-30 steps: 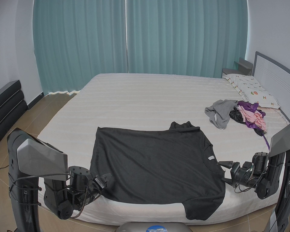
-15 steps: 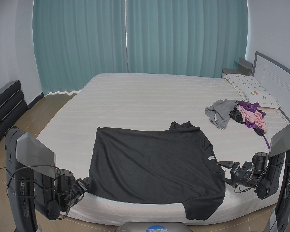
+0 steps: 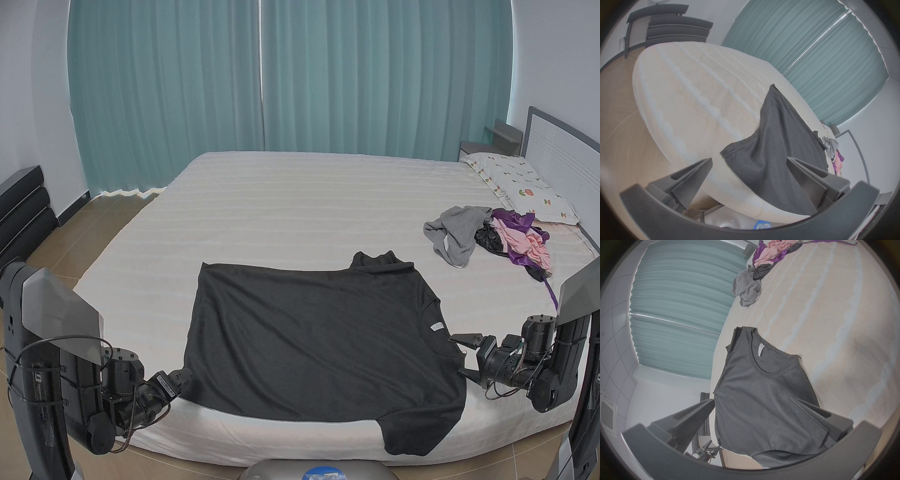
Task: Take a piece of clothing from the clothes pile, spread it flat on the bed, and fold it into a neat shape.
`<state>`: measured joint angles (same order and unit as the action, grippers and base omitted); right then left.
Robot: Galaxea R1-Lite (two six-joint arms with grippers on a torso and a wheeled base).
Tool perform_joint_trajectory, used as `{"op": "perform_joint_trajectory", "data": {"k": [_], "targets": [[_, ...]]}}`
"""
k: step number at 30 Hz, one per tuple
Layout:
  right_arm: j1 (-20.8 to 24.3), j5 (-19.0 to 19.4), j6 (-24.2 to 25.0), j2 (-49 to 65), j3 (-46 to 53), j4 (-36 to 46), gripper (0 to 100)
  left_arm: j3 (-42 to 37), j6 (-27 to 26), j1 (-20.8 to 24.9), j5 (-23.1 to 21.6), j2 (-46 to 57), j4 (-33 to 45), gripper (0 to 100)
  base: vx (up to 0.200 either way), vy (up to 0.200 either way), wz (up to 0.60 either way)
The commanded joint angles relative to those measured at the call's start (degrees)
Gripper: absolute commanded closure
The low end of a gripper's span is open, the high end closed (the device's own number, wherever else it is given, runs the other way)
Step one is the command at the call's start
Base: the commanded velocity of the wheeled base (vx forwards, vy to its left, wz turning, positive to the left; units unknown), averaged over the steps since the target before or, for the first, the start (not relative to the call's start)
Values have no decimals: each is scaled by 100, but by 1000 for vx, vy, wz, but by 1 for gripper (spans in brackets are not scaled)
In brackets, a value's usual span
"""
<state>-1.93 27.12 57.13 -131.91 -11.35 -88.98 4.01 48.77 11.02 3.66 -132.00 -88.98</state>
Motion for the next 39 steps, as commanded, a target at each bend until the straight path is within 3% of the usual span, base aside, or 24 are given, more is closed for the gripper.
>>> {"op": "perform_joint_trajectory", "data": {"k": [1, 14, 15, 22, 29, 39], "targets": [[-1, 3, 0, -10, 1, -76, 0, 126, 18, -293, -251, -45, -102, 0, 0, 0, 0], [-1, 3, 0, -10, -8, -76, 0, 592, -35, -408, -260, -537, -102, 0, 0, 0, 0], [-1, 3, 0, -10, -8, -76, 0, 583, -35, -408, -260, -537, -102, 100, 0, 0, 0], [-10, 3, 0, -10, -8, -76, 0, 144, -87, -416, -225, -414, -102, 100, 0, 0, 0], [-10, 3, 0, -10, -8, -76, 0, -331, -509, -364, -120, 131, -102, 100, 0, 0, 0], [-10, 3, 0, -10, 1, -76, 0, -401, -747, -285, 232, 157, -102, 100, 0, 0, 0]]}}
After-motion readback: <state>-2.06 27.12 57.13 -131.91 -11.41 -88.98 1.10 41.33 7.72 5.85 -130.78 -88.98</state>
